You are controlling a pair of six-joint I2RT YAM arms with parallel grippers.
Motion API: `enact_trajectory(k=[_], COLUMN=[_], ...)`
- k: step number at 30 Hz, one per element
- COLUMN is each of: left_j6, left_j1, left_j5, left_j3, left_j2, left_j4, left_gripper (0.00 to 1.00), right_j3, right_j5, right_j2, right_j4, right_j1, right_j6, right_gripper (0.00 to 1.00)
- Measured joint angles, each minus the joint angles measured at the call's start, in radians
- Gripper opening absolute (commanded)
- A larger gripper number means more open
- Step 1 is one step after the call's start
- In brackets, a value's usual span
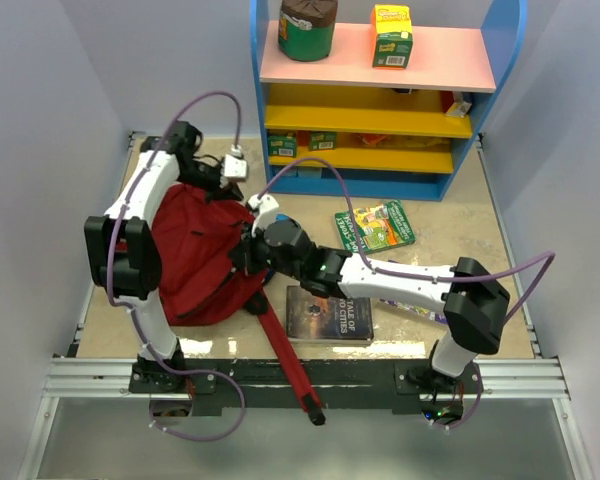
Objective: Pack the student bag
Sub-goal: Unzip the student bag at the center of the board.
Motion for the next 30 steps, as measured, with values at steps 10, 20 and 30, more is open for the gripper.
enact_trajectory(k=[10, 20, 30], left_j6=[-0.306, 0.031, 0.484], left_j1=[0.106, 0.098, -0.107], left_j5=[0.005, 0.104, 0.051], left_j3=[-0.12, -0.002, -0.279], left_j2=[-0.041, -0.022, -0.135], left_j4=[0.281, -0.01, -0.172], left_gripper=[0.0, 0.58, 0.67], right_j3=[0.086, 0.119, -0.026], right_j5=[0.042, 0.111, 0.101], right_j2=[0.043, 0.041, -0.014], right_j4=[0.008, -0.087, -0.052], right_j1=[-0.017, -0.06, -0.058], right_j6=[-0.02, -0.016, 0.03], right_gripper=[0.0, 0.0, 0.0])
